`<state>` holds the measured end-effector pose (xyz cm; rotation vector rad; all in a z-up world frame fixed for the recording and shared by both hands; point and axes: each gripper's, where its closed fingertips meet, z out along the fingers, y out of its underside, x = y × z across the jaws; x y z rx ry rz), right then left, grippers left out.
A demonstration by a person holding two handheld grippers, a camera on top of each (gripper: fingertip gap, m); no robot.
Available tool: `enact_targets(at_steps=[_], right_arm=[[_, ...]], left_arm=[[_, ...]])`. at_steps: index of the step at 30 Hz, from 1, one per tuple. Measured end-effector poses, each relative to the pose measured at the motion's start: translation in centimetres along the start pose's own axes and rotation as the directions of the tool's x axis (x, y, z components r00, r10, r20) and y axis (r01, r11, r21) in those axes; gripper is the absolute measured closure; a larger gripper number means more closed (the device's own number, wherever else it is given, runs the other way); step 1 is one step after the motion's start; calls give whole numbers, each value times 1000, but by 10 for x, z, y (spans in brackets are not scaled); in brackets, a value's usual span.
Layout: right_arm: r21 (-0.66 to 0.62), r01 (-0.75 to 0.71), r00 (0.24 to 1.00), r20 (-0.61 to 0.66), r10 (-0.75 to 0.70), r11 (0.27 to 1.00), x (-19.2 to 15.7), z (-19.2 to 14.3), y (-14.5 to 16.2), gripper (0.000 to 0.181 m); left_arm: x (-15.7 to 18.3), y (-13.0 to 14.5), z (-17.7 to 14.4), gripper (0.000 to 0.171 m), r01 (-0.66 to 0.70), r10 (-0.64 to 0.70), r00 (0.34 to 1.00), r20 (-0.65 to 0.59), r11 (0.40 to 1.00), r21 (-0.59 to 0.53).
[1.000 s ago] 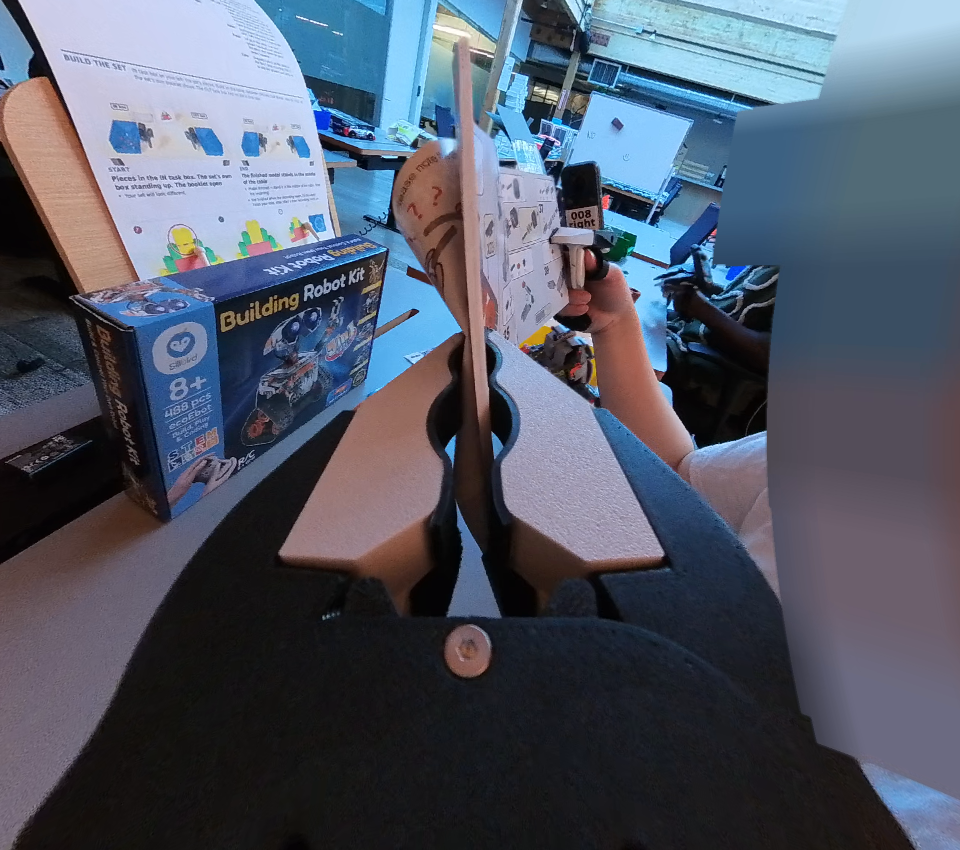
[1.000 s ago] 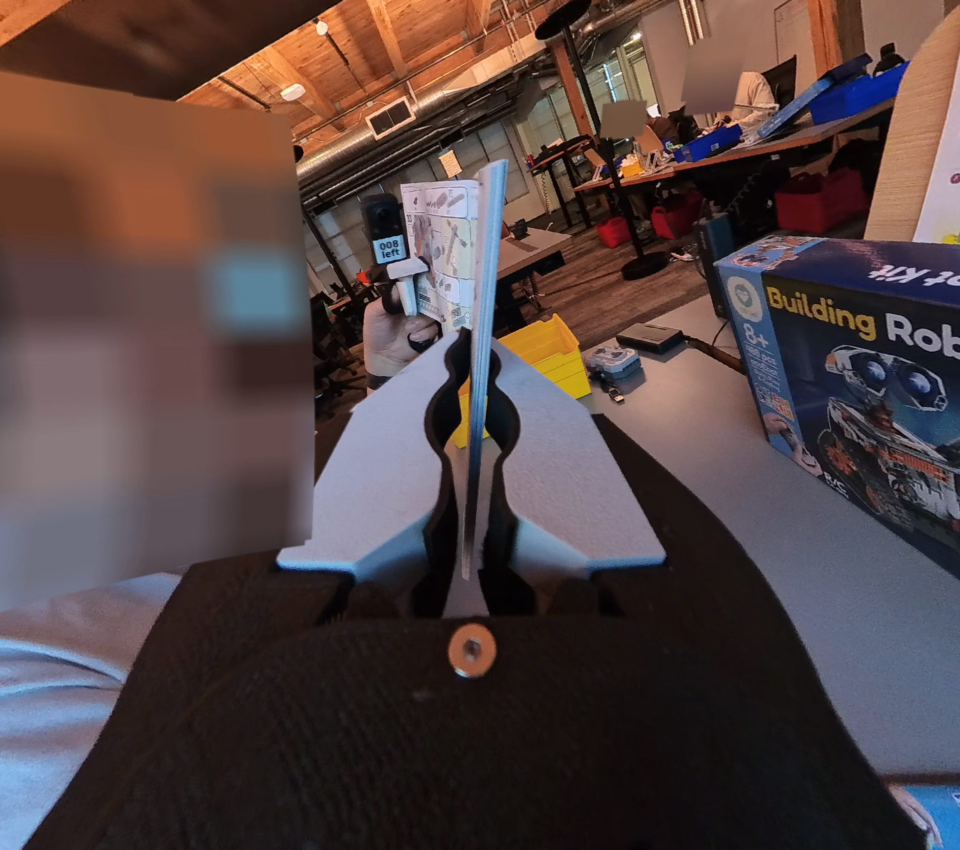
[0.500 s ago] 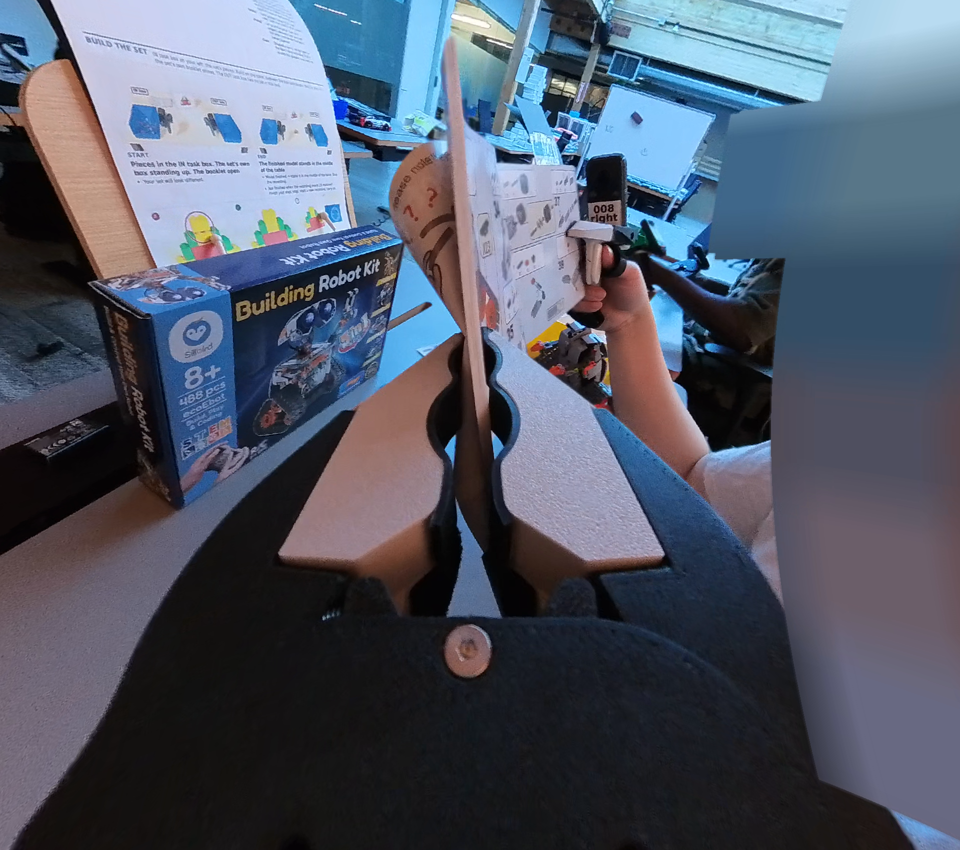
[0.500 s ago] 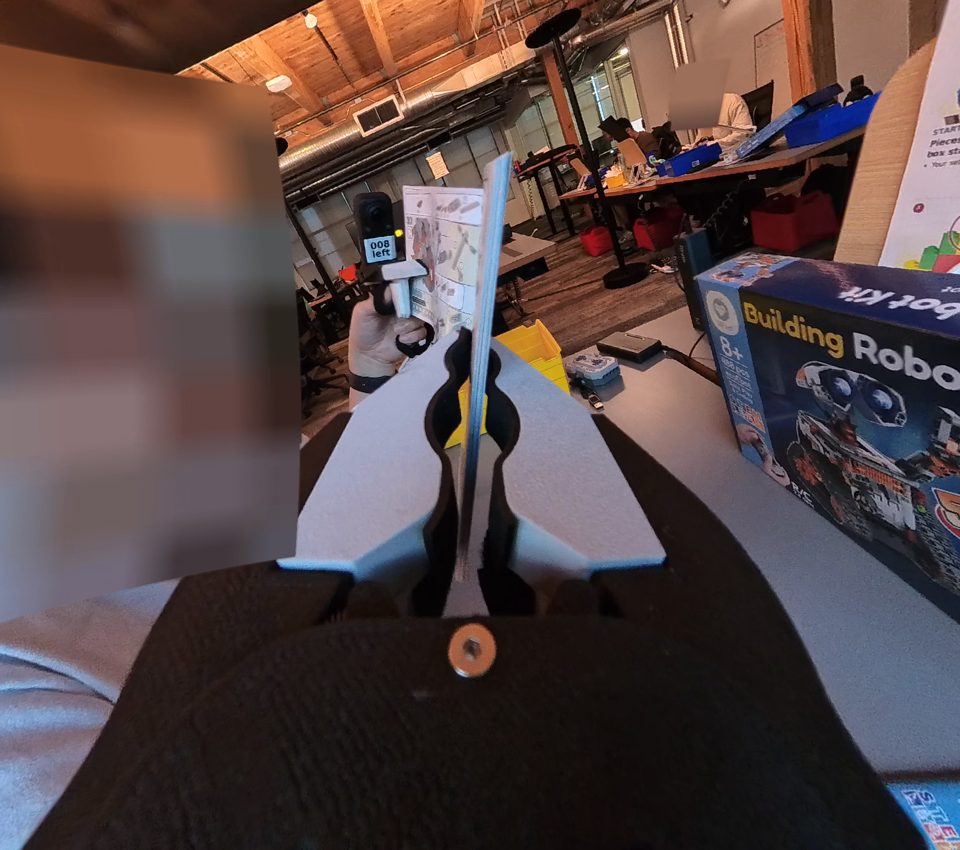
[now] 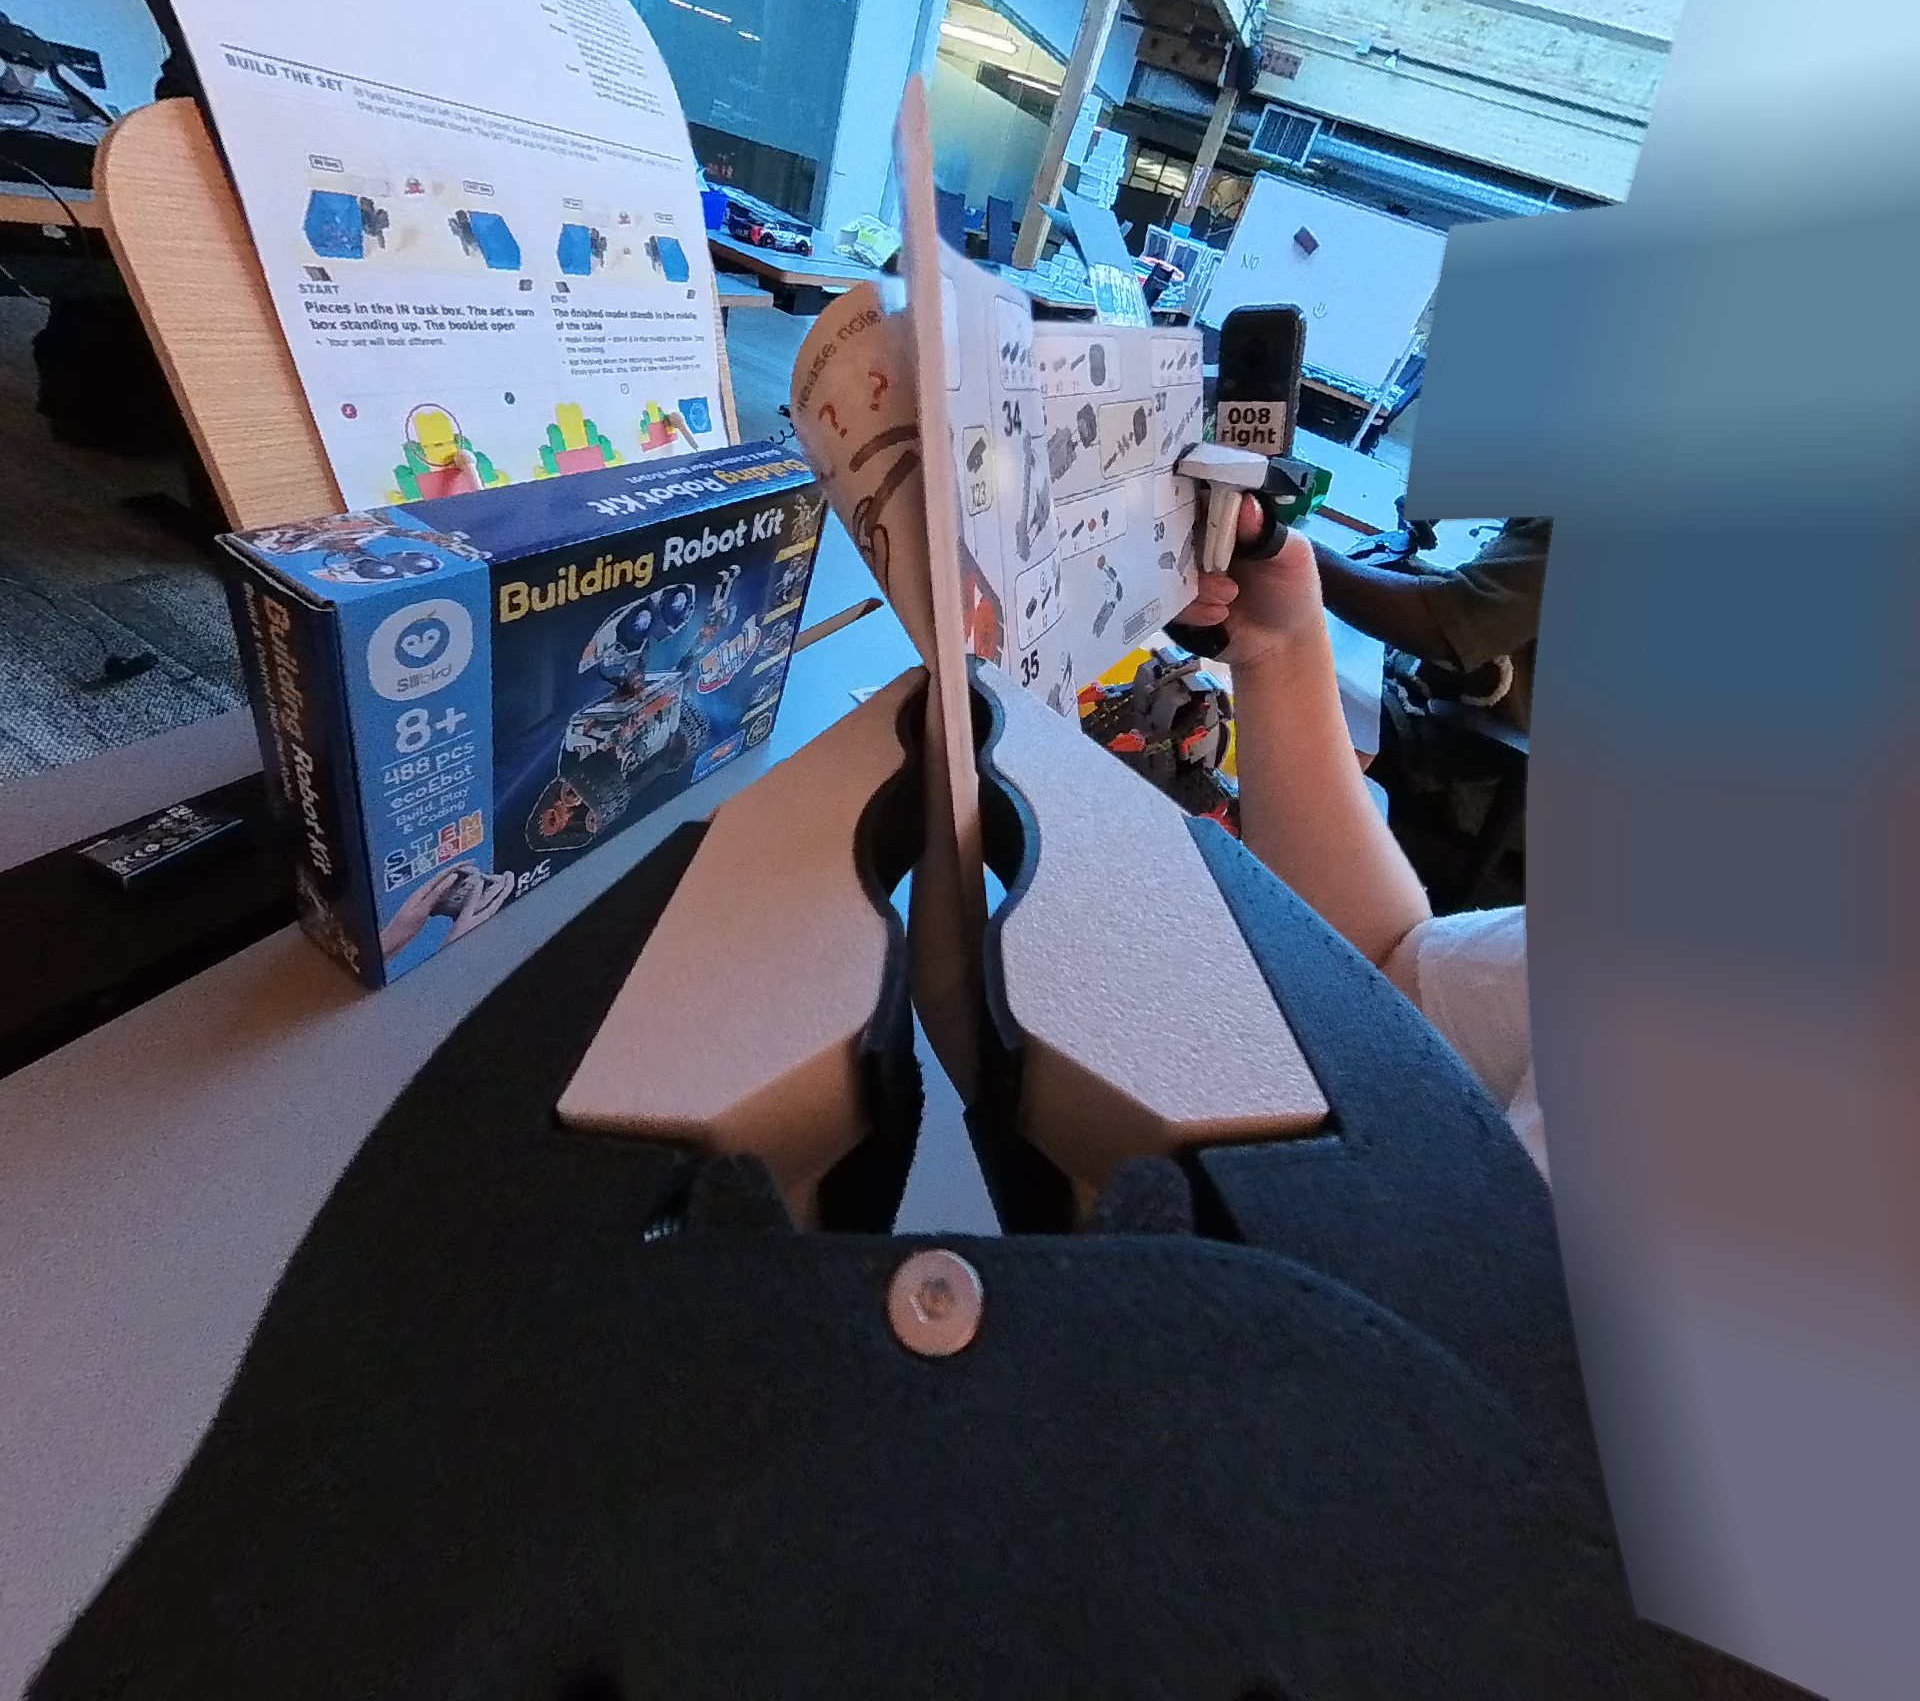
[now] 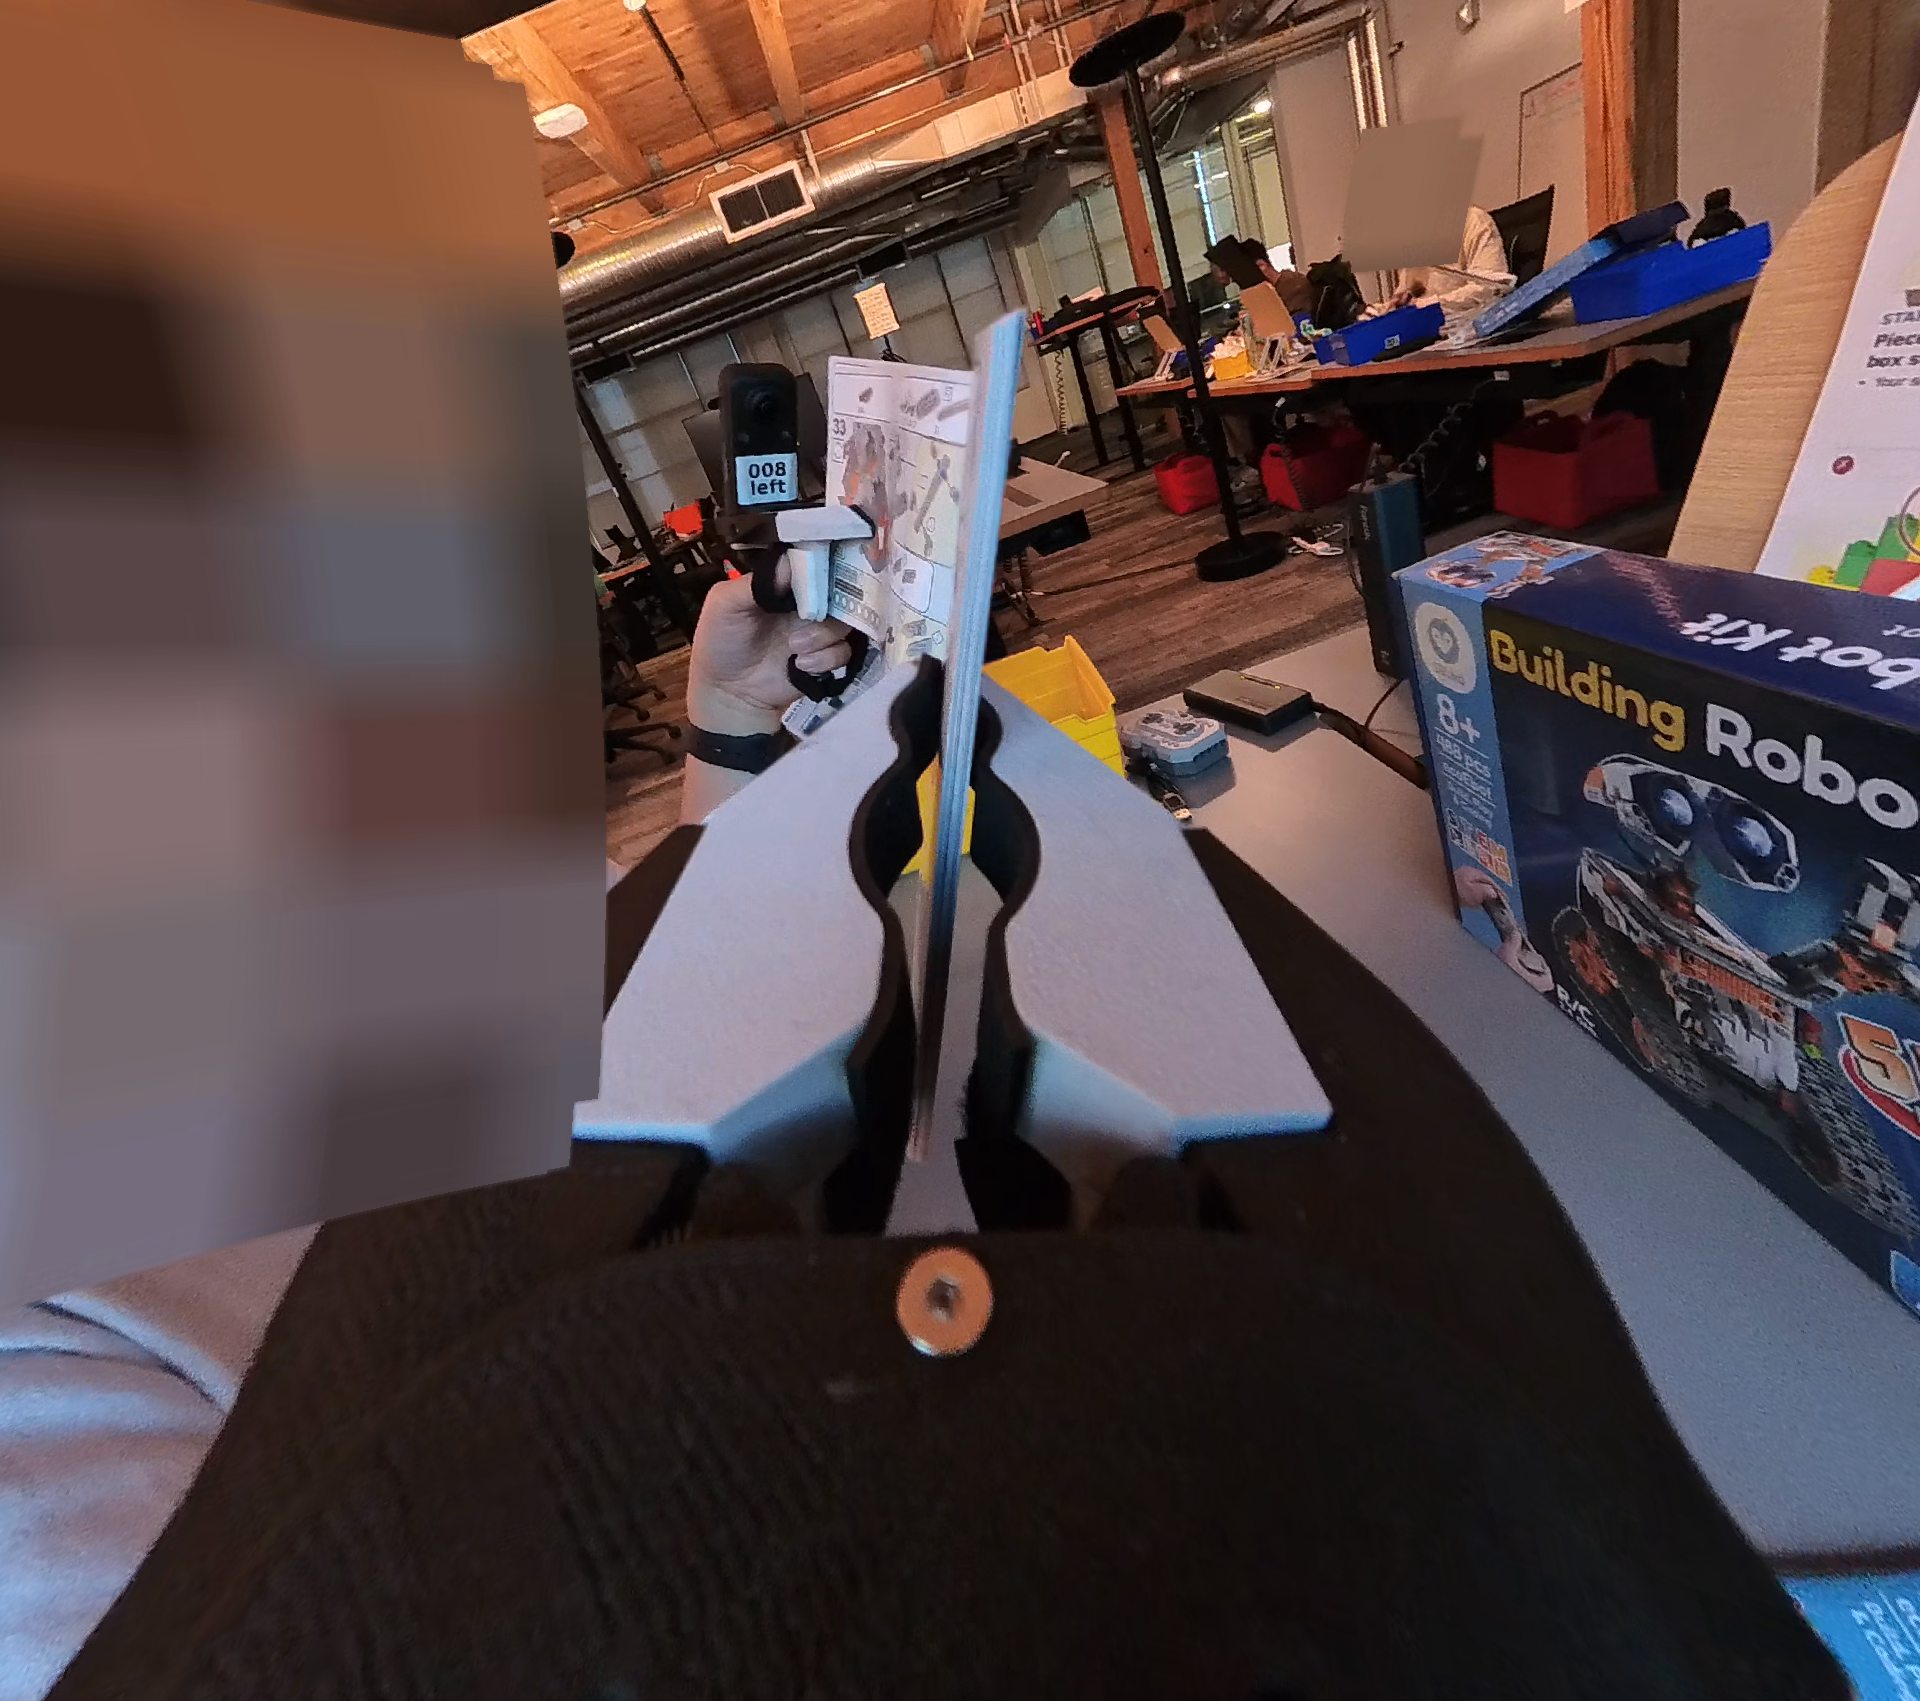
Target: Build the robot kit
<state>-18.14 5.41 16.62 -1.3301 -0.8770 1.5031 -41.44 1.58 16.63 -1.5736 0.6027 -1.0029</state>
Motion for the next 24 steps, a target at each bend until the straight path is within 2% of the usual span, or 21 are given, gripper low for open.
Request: enact_targets(at_steps=[1,5,9,12,14,16,17,21,24], right_arm=[[-9,-1,1000,-21,1,1000,4,1,2,180],[-68,0,994,-106,-7,998,25,4,16,180],[-173,-18,976,-215,-20,985,57,3,40,180],[-308,-19,962,-264,-67,951,71,-3,64,180],[-413,-2,950,-284,-127,911,77,-8,82,180],[-507,-1,946,-279,-163,862,83,-8,102,180],[-545,-12,947,-275,-165,838,87,-6,113,180],[-596,-73,957,-267,-112,800,100,9,138,180],[-594,-92,955,-279,-97,799,108,15,143,180]], left_arm=[[-1,1,0,171,2,-2,1000,4,1000,-4],[-13,11,1,171,10,-8,999,32,998,-56],[-41,31,16,171,-43,46,999,19,991,-130],[-62,76,32,171,-56,44,998,-45,951,-303],[-71,110,39,171,-182,142,982,-125,890,-418],[-90,133,44,170,-291,263,957,-124,840,-458],[-97,140,45,171,-294,275,955,-110,830,-474],[-107,156,44,171,-132,105,991,-80,826,-547],[-122,160,40,171,-101,123,992,-1,808,-580]])
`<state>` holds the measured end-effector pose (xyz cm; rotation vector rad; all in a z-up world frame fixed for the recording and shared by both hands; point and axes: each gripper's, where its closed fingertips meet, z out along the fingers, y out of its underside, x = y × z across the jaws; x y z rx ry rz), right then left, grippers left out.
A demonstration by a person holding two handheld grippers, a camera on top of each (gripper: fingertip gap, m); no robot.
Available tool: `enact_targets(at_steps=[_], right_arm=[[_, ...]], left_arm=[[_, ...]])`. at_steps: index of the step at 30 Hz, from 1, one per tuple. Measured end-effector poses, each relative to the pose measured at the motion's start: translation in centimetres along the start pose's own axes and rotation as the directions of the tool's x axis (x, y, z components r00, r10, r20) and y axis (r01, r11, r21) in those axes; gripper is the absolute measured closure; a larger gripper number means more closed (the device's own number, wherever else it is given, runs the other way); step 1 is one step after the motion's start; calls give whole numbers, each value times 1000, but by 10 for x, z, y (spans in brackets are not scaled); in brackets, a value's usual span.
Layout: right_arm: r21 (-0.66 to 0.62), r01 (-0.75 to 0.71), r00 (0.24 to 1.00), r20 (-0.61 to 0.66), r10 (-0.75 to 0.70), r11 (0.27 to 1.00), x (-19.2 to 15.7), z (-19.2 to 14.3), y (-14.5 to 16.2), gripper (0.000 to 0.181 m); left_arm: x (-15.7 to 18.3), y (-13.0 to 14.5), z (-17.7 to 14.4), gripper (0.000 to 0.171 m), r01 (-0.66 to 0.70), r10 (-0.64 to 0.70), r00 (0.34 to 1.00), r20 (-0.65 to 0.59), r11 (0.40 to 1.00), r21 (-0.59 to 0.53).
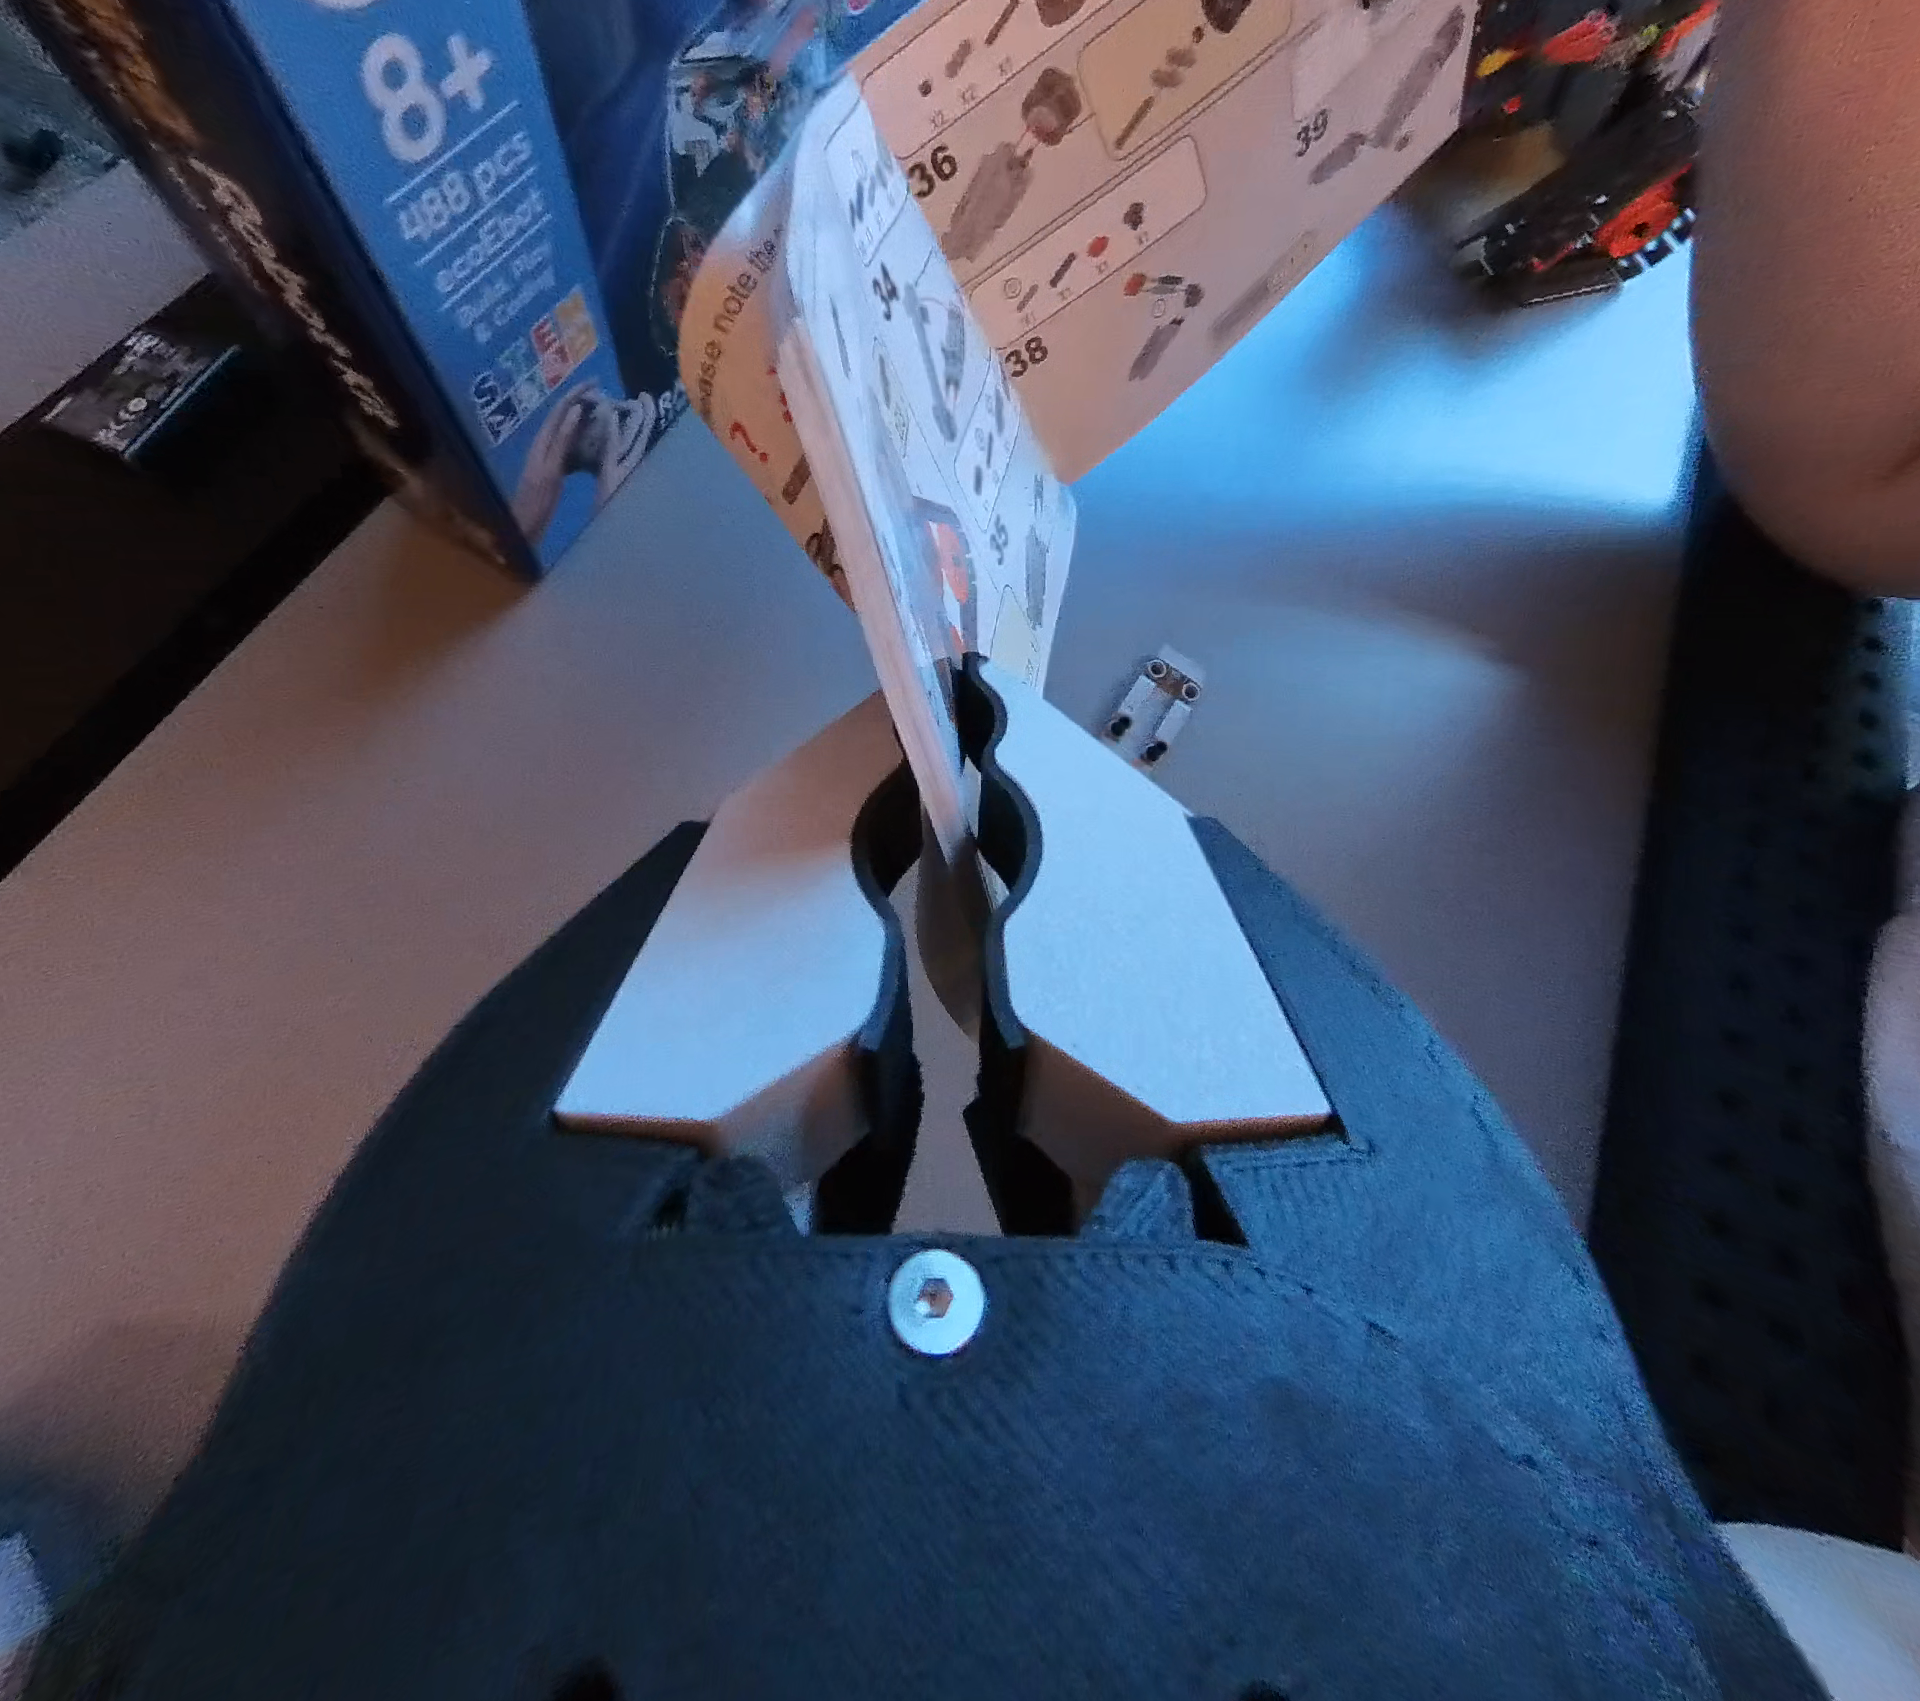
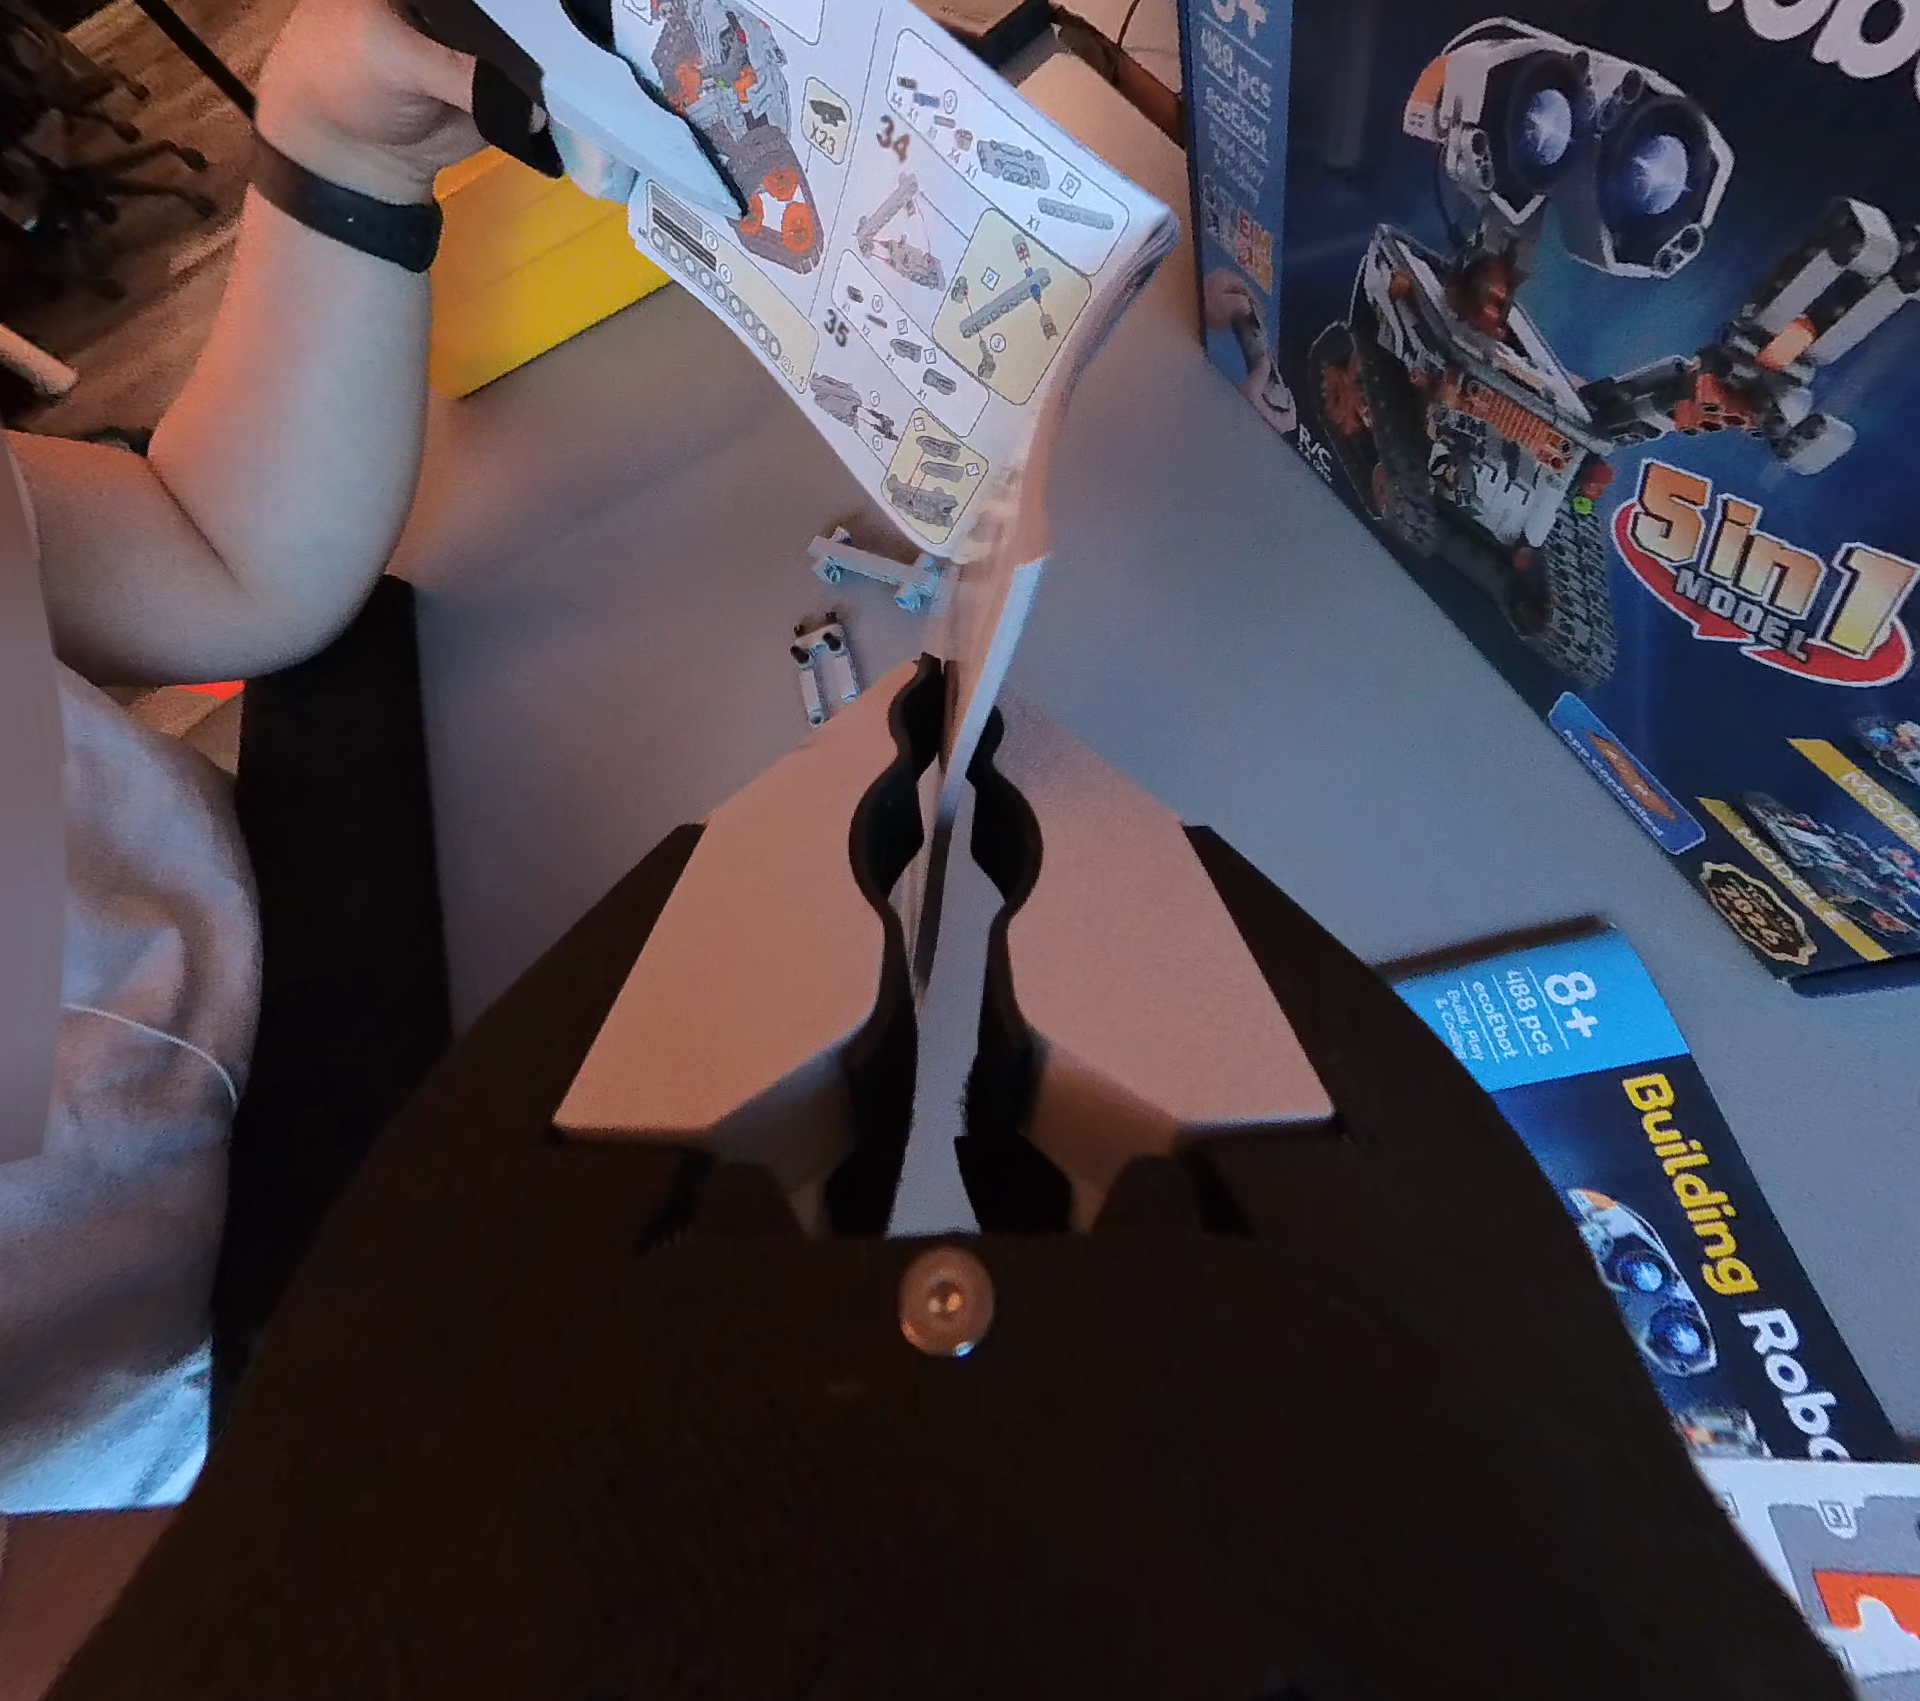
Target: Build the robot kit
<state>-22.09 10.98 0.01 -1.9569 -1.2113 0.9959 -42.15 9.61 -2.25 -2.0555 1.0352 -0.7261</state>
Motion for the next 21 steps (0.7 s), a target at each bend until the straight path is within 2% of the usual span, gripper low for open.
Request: enact_targets(at_steps=[4,8,12,21], right_arm=[[32,-2,1000,-20,3,999,2,-2,-7,180],[83,42,999,-27,-39,996,-6,-16,-16,180],[147,76,997,-45,-70,986,-14,-33,-28,180],[181,176,984,-64,-167,968,-42,-55,-39,180]], left_arm=[[1,-6,-9,171,69,-69,997,24,998,8],[2,-18,-25,171,143,-147,987,59,988,63],[10,-31,-39,171,215,-221,975,35,968,128],[26,-41,-66,171,200,-218,970,109,967,159]])
